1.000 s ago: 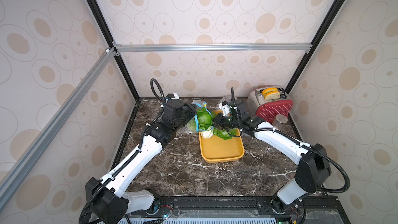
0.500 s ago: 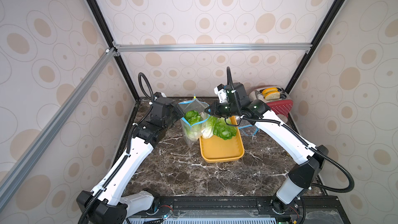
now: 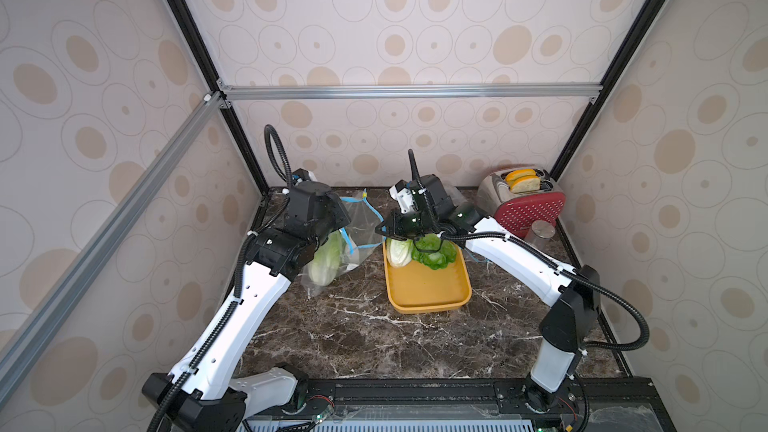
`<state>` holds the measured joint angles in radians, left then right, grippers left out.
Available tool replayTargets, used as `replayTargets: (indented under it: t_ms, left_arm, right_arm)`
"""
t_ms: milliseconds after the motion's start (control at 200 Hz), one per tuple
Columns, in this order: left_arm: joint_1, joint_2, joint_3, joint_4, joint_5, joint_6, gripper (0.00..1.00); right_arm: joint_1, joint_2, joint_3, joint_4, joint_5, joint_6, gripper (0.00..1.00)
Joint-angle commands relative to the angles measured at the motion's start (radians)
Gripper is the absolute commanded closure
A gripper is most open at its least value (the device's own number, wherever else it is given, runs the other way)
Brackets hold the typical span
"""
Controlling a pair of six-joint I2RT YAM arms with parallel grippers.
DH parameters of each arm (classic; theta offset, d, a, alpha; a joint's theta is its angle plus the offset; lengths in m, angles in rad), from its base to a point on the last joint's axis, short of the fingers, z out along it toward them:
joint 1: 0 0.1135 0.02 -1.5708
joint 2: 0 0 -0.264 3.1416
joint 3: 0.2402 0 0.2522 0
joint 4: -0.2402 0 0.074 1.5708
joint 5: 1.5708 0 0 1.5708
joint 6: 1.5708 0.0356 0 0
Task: Put the chinese cabbages into a zipper bag and zip it
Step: Adjust the zipper food storage bag at the center of the board.
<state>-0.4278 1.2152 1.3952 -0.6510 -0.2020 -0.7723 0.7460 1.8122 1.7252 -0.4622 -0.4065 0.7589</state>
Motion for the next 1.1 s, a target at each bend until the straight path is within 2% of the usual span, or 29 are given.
replayTargets:
  t_ms: [0, 130, 250, 406, 466, 671, 816, 976, 1092]
  left_arm:
    - [0.003, 0.004, -0.014, -0.037, -0.049, 0.031, 1.00]
    - [0.002, -0.012, -0.079, -0.014, -0.062, 0.020, 1.00]
    - [0.003, -0.029, -0.065, -0.047, -0.118, 0.044, 1.00]
    - [0.003, -0.017, -0.010, -0.096, -0.134, 0.072, 1.00]
    - [0.003, -0.007, -0.017, -0.088, -0.124, 0.066, 1.00]
    - [0.003, 0.041, -0.055, -0.066, -0.099, 0.062, 1.00]
    - [0.004, 0.034, -0.052, -0.080, -0.125, 0.096, 1.00]
    - [0.006, 0.049, -0.009, -0.139, -0.181, 0.130, 1.00]
    - [0.009, 0.058, 0.006, -0.160, -0.198, 0.149, 1.00]
  right_arm:
    - [0.000, 0.022, -0.031, 0.035, -0.020, 0.016, 1.00]
    - [0.000, 0.018, -0.058, 0.012, -0.003, -0.009, 1.00]
    - [0.002, 0.022, -0.079, 0.036, -0.023, 0.010, 1.00]
    - [0.003, 0.033, -0.066, 0.035, -0.021, 0.002, 0.92]
    - [0.001, 0.037, -0.048, 0.004, -0.014, -0.022, 0.85]
    - [-0.014, -0.008, -0.010, -0.170, 0.116, -0.152, 0.51]
    - [-0.072, -0.079, -0.062, -0.188, 0.149, -0.140, 0.31]
    - [-0.140, -0.114, -0.142, -0.122, 0.138, -0.068, 0.23]
    - [-0.145, -0.054, -0.117, -0.104, 0.124, -0.043, 0.19]
